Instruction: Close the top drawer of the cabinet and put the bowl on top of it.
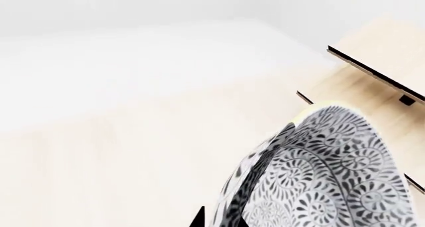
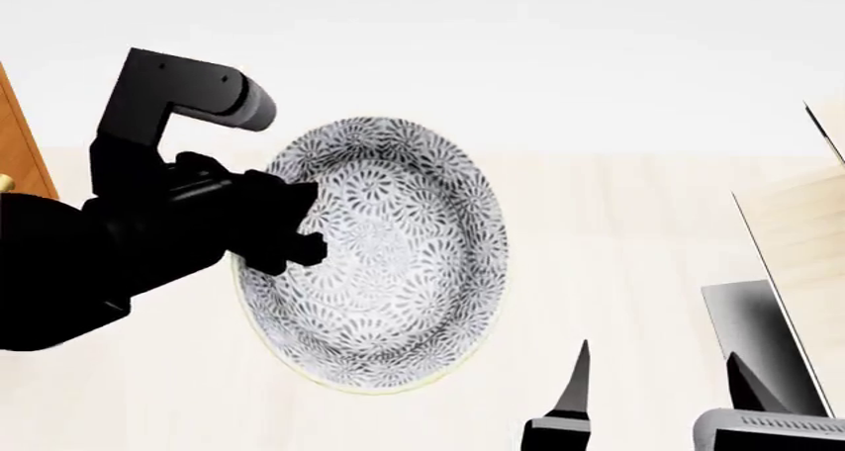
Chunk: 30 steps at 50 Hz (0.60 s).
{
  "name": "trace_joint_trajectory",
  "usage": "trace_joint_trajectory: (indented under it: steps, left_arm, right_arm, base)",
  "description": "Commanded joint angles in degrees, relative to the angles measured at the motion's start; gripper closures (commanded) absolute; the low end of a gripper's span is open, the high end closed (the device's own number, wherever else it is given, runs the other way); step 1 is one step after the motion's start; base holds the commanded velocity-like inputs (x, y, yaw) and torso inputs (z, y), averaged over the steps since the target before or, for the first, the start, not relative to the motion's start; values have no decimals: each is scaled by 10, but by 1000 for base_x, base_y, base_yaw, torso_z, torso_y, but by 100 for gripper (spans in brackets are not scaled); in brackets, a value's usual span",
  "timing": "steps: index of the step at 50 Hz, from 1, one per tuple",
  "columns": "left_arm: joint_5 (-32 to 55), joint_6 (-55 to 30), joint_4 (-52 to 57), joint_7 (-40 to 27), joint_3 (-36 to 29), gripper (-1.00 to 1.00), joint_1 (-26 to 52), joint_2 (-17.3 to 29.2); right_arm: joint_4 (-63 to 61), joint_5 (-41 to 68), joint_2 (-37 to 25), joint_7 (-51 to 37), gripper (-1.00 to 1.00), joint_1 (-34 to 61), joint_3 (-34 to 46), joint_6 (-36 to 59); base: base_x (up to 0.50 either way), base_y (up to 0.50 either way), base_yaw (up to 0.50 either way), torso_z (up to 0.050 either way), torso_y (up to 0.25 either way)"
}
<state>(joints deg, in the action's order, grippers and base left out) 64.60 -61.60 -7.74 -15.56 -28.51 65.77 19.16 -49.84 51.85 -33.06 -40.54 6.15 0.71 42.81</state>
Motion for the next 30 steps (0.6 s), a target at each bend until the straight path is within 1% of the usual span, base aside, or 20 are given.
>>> trace_joint_trajectory:
  steps: [1,11,17,23,27,30]
  left_arm:
    - [46,-36,15,-62,43,100,63,11]
    - [72,-52,27,-82,66,100,84,26]
    - [88,-60,33,-93,79,100,94,33]
    - [88,-59,33,-100,82,100,106,37]
    - [88,-62,30,-102,82,100,119,39]
    - [81,-60,27,-100,79,100,125,44]
  right_arm:
    - [-12,17,-8,-12,-100,8,-5,8]
    - [-23,25,-11,-22,-100,6,-8,10]
    - [-39,61,-22,-46,-100,22,-22,26]
    - [-44,70,-29,-50,-100,20,-29,25]
    - [-56,111,-44,-75,-100,34,-48,34]
    - [-62,114,-48,-77,-100,27,-53,31]
  base:
    - [0,0,0,0,0]
    - [0,0,0,0,0]
    - [0,0,0,0,0]
    - [0,0,0,0,0]
    - [0,0,0,0,0]
    - [0,0,0,0,0]
